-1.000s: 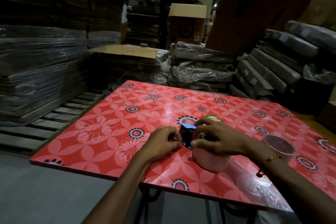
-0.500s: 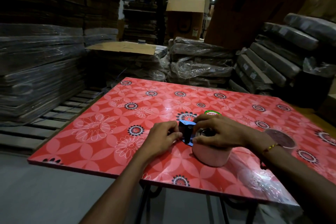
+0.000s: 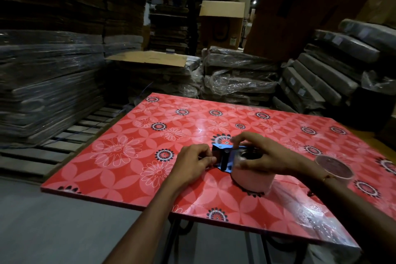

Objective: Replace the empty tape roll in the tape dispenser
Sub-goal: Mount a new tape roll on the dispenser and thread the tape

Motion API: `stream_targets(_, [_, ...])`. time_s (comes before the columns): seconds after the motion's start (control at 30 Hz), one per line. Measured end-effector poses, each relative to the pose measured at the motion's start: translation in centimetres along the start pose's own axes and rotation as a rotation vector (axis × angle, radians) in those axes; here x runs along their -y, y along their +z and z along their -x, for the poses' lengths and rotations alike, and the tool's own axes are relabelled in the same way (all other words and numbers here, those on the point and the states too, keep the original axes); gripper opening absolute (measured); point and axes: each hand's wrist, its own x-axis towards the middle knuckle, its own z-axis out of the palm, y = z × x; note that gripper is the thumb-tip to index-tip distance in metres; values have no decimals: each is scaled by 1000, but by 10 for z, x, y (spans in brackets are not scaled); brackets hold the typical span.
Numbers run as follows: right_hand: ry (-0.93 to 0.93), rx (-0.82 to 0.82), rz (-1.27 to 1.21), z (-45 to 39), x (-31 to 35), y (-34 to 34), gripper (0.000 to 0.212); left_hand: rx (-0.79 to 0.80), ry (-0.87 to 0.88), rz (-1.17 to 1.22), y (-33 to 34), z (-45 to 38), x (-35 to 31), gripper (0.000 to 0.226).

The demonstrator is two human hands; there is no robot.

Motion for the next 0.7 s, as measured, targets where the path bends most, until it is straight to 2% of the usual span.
stream_targets(0.07, [0, -39, -107, 5, -2, -1, 48, -3, -6, 2, 0, -1, 0, 10])
stream_targets(0.17, [45, 52, -70, 4, -7, 0, 63, 1, -18, -5, 0, -2, 1, 12])
stream_targets(0.23, [78, 99, 10, 2, -10, -3, 58, 9, -44, 41, 0, -3, 3, 14])
stream_targets(0.3, [110, 106, -18, 2, -8, -5, 51, 28, -70, 90, -1, -5, 5, 15])
stream_targets(0.43, [116, 54, -148, 0, -1, -6, 58, 80, -65, 110, -3, -8, 10, 14])
stream_targets(0.6, [72, -5, -179, 3, -7, -2, 57, 154, -58, 177, -8, -8, 13, 12])
stream_targets(0.7, [46, -56, -213, 6, -10, 2, 52, 214, -71, 296, -12, -6, 11, 7])
